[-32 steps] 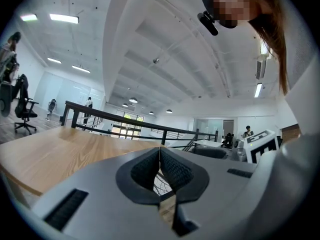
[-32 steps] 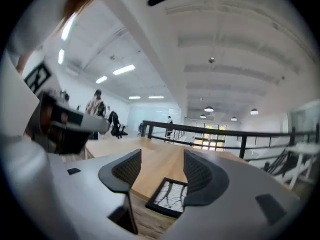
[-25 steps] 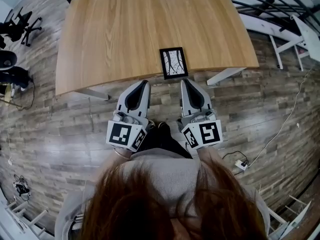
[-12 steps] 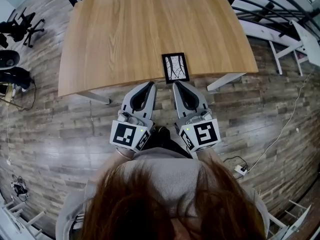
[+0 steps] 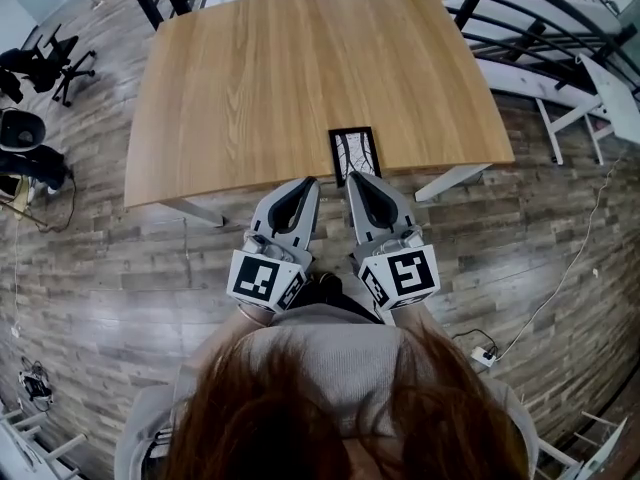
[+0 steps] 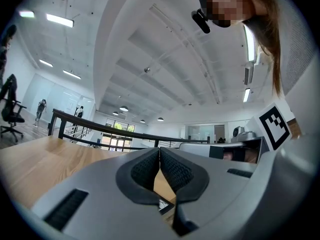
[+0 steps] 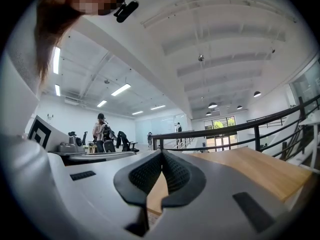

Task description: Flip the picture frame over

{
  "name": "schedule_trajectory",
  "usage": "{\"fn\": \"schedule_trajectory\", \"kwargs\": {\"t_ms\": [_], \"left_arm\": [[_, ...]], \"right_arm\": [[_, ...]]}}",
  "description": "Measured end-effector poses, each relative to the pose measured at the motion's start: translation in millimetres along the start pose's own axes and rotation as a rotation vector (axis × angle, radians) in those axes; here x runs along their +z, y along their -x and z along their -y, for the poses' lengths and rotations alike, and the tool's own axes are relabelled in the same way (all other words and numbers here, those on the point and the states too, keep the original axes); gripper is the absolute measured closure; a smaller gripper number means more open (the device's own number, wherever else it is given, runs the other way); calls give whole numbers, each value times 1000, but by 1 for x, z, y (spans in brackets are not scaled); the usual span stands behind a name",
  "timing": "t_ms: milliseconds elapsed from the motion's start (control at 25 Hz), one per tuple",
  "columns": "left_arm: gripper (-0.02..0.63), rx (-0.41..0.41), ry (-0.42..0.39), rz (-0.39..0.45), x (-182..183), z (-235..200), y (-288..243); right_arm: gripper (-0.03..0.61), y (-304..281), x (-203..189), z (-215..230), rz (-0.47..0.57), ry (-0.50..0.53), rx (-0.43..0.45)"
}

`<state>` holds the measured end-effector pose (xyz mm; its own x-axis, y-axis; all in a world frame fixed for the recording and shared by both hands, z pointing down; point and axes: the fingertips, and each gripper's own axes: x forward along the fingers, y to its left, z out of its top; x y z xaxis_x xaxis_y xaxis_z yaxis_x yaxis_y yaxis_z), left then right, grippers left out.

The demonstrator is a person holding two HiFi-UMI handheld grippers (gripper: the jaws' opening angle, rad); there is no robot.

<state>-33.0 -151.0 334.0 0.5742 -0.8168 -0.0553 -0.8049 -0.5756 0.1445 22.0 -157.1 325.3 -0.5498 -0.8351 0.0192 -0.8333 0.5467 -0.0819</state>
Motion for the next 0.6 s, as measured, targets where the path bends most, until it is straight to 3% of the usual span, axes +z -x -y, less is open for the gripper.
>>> {"fn": "schedule_trajectory", "kwargs": {"t_ms": [600], "left_arm": [[606, -27, -14, 24, 13, 2, -7]], "right_arm": [[563, 0, 8, 3, 14, 2, -24]]}}
